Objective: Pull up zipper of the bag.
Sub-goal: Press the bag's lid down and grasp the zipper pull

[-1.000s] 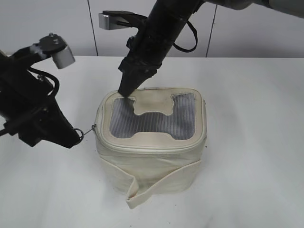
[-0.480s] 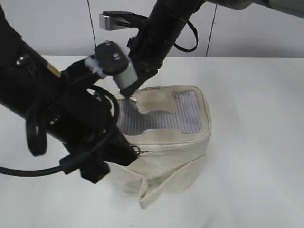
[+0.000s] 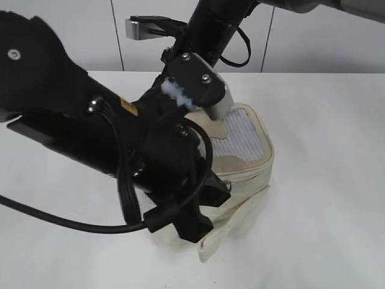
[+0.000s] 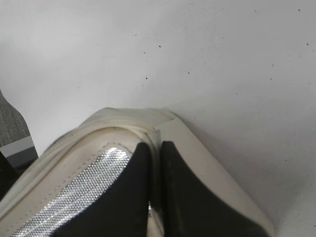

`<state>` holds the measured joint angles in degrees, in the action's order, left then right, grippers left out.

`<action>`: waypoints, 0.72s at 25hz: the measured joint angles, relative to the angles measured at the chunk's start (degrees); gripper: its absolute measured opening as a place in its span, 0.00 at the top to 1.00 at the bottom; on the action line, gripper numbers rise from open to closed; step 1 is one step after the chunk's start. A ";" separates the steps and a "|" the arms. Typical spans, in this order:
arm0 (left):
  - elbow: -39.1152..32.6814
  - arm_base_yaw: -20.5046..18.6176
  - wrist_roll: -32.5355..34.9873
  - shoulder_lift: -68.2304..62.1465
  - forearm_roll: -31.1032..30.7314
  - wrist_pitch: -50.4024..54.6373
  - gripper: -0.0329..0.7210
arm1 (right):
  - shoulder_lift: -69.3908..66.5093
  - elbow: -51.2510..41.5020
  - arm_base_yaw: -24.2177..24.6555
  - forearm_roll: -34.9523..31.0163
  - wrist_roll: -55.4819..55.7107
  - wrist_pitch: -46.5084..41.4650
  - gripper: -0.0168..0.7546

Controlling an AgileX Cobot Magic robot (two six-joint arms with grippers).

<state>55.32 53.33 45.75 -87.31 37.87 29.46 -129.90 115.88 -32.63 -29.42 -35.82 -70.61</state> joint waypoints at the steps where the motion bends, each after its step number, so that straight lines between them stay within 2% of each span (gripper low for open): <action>1: 0.16 0.40 0.00 -0.12 0.00 -0.77 0.96 | 0.00 0.00 0.00 0.00 0.00 0.00 0.93; 18: 0.88 1.40 0.00 -1.99 3.24 -5.62 0.96 | 0.00 -0.18 0.00 0.10 -0.16 -0.04 0.93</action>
<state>56.20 54.74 45.75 -89.30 41.11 23.84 -129.90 115.70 -32.63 -29.32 -35.98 -70.66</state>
